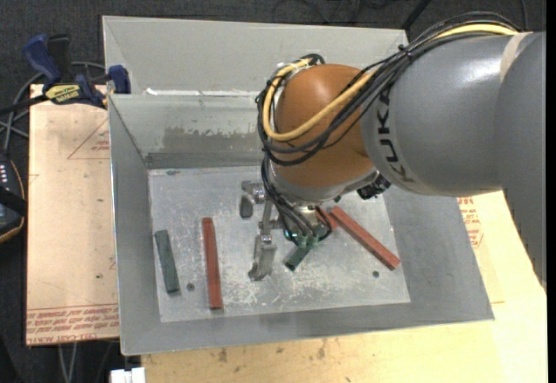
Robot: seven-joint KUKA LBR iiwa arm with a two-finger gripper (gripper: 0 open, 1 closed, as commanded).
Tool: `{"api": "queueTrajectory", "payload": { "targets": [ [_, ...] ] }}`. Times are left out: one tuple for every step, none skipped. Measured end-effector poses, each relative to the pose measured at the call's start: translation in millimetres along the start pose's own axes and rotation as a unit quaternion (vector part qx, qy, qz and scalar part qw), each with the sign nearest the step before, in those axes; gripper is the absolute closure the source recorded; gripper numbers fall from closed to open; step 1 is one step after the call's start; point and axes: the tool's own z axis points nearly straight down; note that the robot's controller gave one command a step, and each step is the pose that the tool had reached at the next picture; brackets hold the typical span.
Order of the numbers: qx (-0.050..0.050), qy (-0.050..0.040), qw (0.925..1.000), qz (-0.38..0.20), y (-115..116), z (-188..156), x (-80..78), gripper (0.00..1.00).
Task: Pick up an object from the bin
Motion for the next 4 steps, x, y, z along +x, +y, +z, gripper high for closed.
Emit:
{"api": "queueTrajectory", "payload": {
  "targets": [
    [0.001, -0.0074, 0.9989, -0.047, -58.2, -35.3, -39.3, 0.0],
    [0.001, -0.001, 0.9616, -0.275, -142.5, 49.9, -27.8, 0.0],
    [-0.001, -0.0022, 0.9457, -0.325, -105.8, 108.8, -20.9, 0.0],
    [0.0, -0.005, 0.9463, -0.323, -107.6, 105.2, -23.0, 1.0]
  ]
}}
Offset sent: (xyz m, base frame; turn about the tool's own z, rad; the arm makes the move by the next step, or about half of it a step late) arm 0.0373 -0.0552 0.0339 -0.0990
